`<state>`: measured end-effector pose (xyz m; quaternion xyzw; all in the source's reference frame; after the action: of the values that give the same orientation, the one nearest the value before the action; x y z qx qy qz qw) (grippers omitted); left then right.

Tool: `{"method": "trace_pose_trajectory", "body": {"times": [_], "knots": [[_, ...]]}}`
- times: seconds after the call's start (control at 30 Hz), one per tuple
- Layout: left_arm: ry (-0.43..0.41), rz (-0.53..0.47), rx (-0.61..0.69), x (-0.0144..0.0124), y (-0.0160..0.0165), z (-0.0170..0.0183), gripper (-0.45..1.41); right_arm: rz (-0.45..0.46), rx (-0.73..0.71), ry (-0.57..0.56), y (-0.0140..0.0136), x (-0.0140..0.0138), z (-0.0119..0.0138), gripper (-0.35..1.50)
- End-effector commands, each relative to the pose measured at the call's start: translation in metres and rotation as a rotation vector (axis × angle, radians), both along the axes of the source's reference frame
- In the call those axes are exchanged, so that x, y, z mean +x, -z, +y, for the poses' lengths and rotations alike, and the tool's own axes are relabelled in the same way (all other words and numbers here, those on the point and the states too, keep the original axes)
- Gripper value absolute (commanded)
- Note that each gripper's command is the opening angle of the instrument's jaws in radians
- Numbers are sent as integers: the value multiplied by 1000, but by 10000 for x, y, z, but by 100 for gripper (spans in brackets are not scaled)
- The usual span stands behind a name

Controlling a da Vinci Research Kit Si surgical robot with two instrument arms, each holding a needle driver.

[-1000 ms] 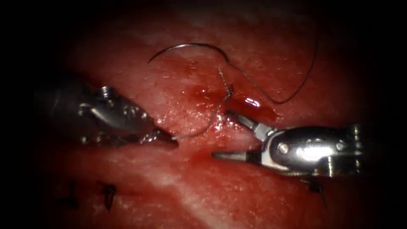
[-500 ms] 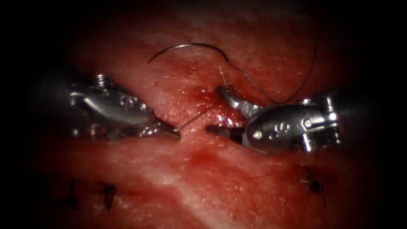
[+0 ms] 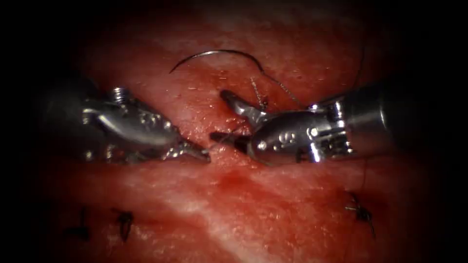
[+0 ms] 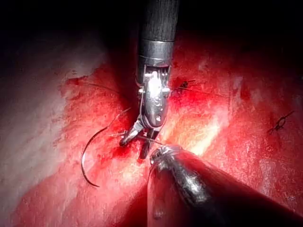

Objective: Wound Closure

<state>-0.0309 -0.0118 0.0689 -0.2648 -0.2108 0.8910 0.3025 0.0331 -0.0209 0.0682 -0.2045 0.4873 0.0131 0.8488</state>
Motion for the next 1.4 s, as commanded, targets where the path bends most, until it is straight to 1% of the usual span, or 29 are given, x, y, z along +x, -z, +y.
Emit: {"method": "trace_pose_trajectory", "body": {"times": [0.03, 0.17, 0.37, 0.57, 0.63, 0.67, 0.7, 0.73, 0.77, 0.8, 0.9, 1.0, 1.17, 1.2, 1.23, 1.3, 1.33, 1.4], "knots": [[-4, 0, -4, -5, -5, -6, -45, 6, -10, -9, -5, 13, -4, 138], [-9, -3, -5, -5, -4, -7, -45, -6, -25, -7, -10, 16, 1, 138], [-9, -3, -4, -6, -3, -8, -45, -18, -39, -4, -23, 13, 4, 136], [-10, -5, -2, -6, -3, -8, -45, -31, -37, -6, -26, 13, 4, 136], [-10, -5, -2, -6, -3, -8, -45, -39, -33, -3, -27, 13, 4, 131], [-10, -5, -2, -6, -3, -8, -45, -66, -16, 14, -28, 13, 3, 111], [-15, -6, -6, -6, -3, -8, -45, -79, -6, 26, -28, 13, 4, 96], [-15, -6, -6, -6, -3, -8, -45, -110, 16, 53, -32, 13, 4, 37], [-14, -6, -6, -6, -3, -8, -45, -118, 21, 60, -34, 12, 4, 10], [-15, -6, -6, -6, -3, -8, -45, -119, 32, 88, -40, 12, 5, -35], [-15, -6, -6, -5, -2, -9, -45, -126, 44, 118, -48, 10, 6, -35], [-15, -6, -5, -5, -2, -9, -45, -129, 42, 122, -56, 6, 7, -35], [-17, -8, -4, -2, 0, -8, -45, -136, 48, 133, -56, 4, 6, -35], [-19, -9, -3, 0, 0, -7, -45, -124, 47, 127, -54, 4, 4, -20], [-20, -11, -2, 2, 1, -7, -45, -114, 43, 111, -52, 4, 2, 32], [-26, -15, 0, 9, 3, -5, -45, -100, 14, 36, -43, 1, -4, 133], [-28, -16, 1, 14, 2, -4, -45, -94, 7, 24, -39, -2, -8, 142], [-31, -14, -5, 24, -1, -1, -45, -79, 19, 18, -27, -11, -17, 143]]}}
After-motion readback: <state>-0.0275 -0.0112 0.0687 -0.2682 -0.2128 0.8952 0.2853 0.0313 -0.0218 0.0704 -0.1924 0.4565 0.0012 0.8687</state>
